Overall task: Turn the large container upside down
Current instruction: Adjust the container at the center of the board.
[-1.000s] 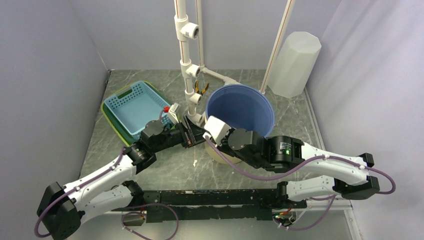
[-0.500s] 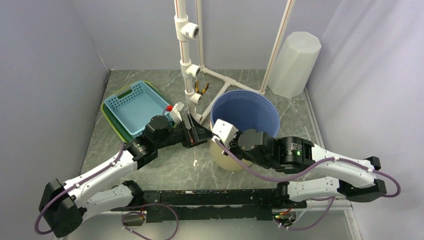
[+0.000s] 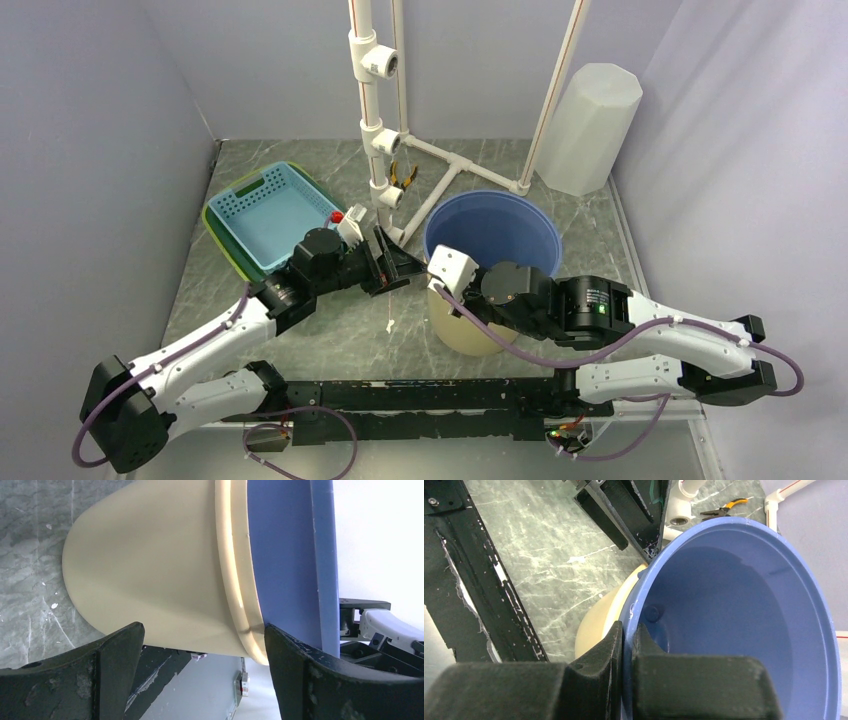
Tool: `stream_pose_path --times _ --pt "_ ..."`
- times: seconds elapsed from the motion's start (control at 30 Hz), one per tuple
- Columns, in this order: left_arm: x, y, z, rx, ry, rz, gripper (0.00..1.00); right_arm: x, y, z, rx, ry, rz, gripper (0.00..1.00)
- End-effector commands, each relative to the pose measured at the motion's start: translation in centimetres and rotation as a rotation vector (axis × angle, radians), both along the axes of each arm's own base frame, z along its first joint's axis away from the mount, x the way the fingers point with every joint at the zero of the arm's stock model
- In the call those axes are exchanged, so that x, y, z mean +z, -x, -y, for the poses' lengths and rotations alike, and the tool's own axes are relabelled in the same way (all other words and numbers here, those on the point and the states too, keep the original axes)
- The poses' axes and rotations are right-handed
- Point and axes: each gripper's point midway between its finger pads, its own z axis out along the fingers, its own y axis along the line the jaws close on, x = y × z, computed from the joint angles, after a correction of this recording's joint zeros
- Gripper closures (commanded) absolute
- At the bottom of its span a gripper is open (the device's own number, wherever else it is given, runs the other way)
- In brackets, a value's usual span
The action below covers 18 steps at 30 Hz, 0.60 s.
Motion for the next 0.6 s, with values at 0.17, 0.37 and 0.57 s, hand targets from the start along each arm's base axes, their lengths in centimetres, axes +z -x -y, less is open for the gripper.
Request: stream_pose_path --times 0.17,0.37,0.57 --pt "-5.0 -0.3 -0.8 0.023 -0.158 -0.072 0.06 13.6 1.7 -4.3 0.151 -0.536 0.141 1.00" --pt "-5.2 -0.5 -0.9 0.022 -0.181 -0.064 0.06 14.8 1.2 -3.2 0.123 -0.629 0.205 1.00" --pt "-5.7 -0.4 -0.8 0.015 -0.180 -0.077 0.06 15.4 1.8 -3.0 0.157 -0.656 0.195 1.00"
